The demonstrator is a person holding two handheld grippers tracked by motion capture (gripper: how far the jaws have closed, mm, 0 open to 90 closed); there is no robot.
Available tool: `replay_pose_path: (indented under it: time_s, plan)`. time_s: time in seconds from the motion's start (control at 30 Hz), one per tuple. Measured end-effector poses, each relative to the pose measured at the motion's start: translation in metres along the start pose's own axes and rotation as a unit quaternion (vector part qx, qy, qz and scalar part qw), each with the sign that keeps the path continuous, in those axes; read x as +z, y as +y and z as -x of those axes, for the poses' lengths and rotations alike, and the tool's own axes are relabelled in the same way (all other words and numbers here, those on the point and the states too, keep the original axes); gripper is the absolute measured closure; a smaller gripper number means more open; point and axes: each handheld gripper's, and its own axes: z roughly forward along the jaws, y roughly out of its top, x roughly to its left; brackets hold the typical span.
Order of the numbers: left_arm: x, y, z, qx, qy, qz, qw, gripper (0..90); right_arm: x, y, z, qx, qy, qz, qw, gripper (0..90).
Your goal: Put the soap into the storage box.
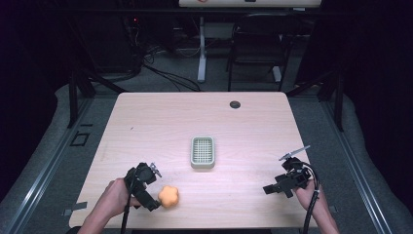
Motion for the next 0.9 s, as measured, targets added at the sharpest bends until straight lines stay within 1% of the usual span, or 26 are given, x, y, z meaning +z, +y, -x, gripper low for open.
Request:
replay_pose_path:
  time_s: [0.03,0.07,0.17,0.2,0.23,0.27,0.33,0.37,0.43,0.47,0.5,0.53,0.57,0.63,0.67,0.7,0.73,0.8,0.9]
  plan:
    - [0.001,0.002,0.002,0.002,0.000,-0.004,1.0000,0.0,0.001,-0.001,-0.001,0.009,-0.002,0.011,0.9999,15.0]
    - [0.002,0.004,0.004,0.005,-0.003,-0.005,1.0000,0.0,0.001,-0.001,-0.001,0.009,-0.003,0.011,0.9999,14.9]
    - [0.006,0.009,0.008,0.011,0.000,-0.009,0.9999,0.0,0.001,-0.001,-0.001,0.010,-0.002,0.011,0.9999,15.0]
    - [0.007,0.011,0.009,0.013,-0.001,-0.009,0.9999,0.1,0.001,-0.001,-0.001,0.011,-0.001,0.009,0.9999,14.9]
    - [0.008,0.013,0.011,0.016,0.003,-0.009,0.9998,0.1,0.000,0.000,0.000,0.003,0.003,0.001,1.0000,15.0]
    - [0.010,0.016,0.012,0.019,0.003,-0.012,0.9997,0.1,0.000,0.000,0.001,-0.003,0.001,-0.007,1.0000,15.0]
    - [0.012,0.020,0.015,0.023,0.008,-0.008,0.9997,0.5,0.001,0.000,0.000,0.003,0.002,-0.003,1.0000,15.0]
    - [0.013,0.022,0.016,0.028,0.004,-0.011,0.9995,0.5,0.001,0.000,0.000,0.004,0.004,-0.001,1.0000,14.9]
    - [0.017,0.026,0.017,0.031,0.007,-0.011,0.9994,0.5,0.001,0.000,0.001,-0.001,0.002,-0.005,1.0000,14.9]
    - [0.018,0.027,0.017,0.032,0.004,-0.009,0.9994,0.5,0.001,0.000,0.001,-0.003,0.003,-0.006,1.0000,14.9]
    - [0.019,0.029,0.016,0.033,0.002,-0.014,0.9994,0.7,0.001,0.000,0.001,0.002,0.007,-0.002,1.0000,14.9]
    - [0.021,0.029,0.016,0.032,0.004,-0.011,0.9994,1.4,0.001,0.000,0.001,0.001,0.003,-0.003,1.0000,15.0]
    - [0.022,0.030,0.015,0.034,0.002,-0.017,0.9993,2.1,0.001,0.000,0.001,0.001,0.004,-0.002,1.0000,15.0]
    - [0.024,0.030,0.015,0.031,0.000,-0.011,0.9995,5.9,0.002,-0.001,0.001,0.002,0.003,-0.001,1.0000,15.0]
    - [0.025,0.030,0.015,0.033,-0.001,-0.009,0.9994,7.6,0.001,-0.001,0.001,0.002,0.004,-0.002,1.0000,14.9]
    - [0.024,0.031,0.015,0.033,-0.002,-0.004,0.9994,10.8,0.001,0.000,0.001,0.001,0.004,-0.003,1.0000,15.0]
    - [0.025,0.031,0.015,0.035,-0.007,-0.004,0.9994,14.4,0.001,0.000,0.001,0.001,0.004,-0.003,1.0000,14.9]
    - [0.026,0.031,0.016,0.035,-0.013,-0.002,0.9993,16.3,0.001,-0.001,0.001,0.003,0.003,-0.002,1.0000,15.0]
    - [0.028,0.031,0.015,0.036,-0.013,-0.005,0.9992,20.4,0.001,0.000,0.001,0.001,0.003,-0.004,1.0000,14.9]
